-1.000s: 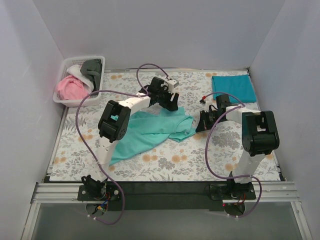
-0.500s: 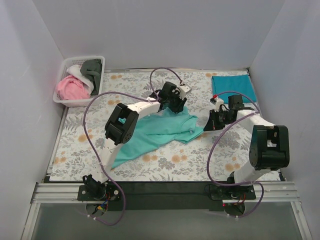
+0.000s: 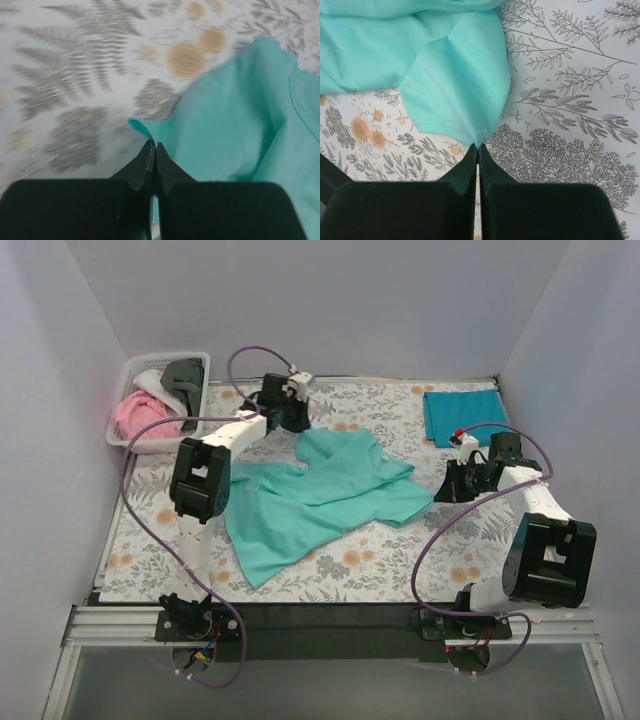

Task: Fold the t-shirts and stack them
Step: Flatten the tshirt out

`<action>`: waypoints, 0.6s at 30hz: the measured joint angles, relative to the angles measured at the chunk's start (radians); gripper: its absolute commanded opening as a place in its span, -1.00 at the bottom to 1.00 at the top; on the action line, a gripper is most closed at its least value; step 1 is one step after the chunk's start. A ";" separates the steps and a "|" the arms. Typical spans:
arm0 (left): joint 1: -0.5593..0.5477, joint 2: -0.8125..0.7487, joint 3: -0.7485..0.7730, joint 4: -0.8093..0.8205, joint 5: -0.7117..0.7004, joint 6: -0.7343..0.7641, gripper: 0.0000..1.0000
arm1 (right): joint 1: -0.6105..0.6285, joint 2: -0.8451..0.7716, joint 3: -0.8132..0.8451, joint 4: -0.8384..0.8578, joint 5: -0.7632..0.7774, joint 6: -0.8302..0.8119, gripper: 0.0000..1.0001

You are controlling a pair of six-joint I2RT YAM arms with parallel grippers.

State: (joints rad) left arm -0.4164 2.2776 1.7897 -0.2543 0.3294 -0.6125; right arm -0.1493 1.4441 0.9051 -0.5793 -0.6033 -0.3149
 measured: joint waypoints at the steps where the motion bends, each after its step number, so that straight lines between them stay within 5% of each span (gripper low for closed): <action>1: 0.039 -0.035 -0.020 -0.007 0.002 -0.006 -1.00 | -0.010 -0.008 0.004 -0.006 0.008 -0.011 -0.97; 5: 0.164 -0.267 -0.197 -0.020 0.000 -0.018 -1.00 | -0.013 -0.023 0.008 -0.040 0.029 -0.049 -0.97; 11: 0.134 -0.433 -0.308 -0.014 0.027 -0.034 -1.00 | -0.012 -0.013 0.048 -0.086 0.043 -0.066 -0.97; 14: 0.140 -0.352 -0.211 -0.016 0.046 -0.055 -1.00 | -0.013 0.077 0.200 -0.101 0.051 -0.055 -0.97; 18: 0.182 -0.105 0.137 0.011 0.070 -0.083 -1.00 | -0.023 0.232 0.508 -0.072 0.047 -0.026 -0.97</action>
State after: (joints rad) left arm -0.2344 2.1727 1.9266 -0.2432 0.3996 -0.6956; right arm -0.1722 1.6760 1.4132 -0.6518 -0.5560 -0.3408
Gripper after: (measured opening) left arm 0.019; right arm 0.020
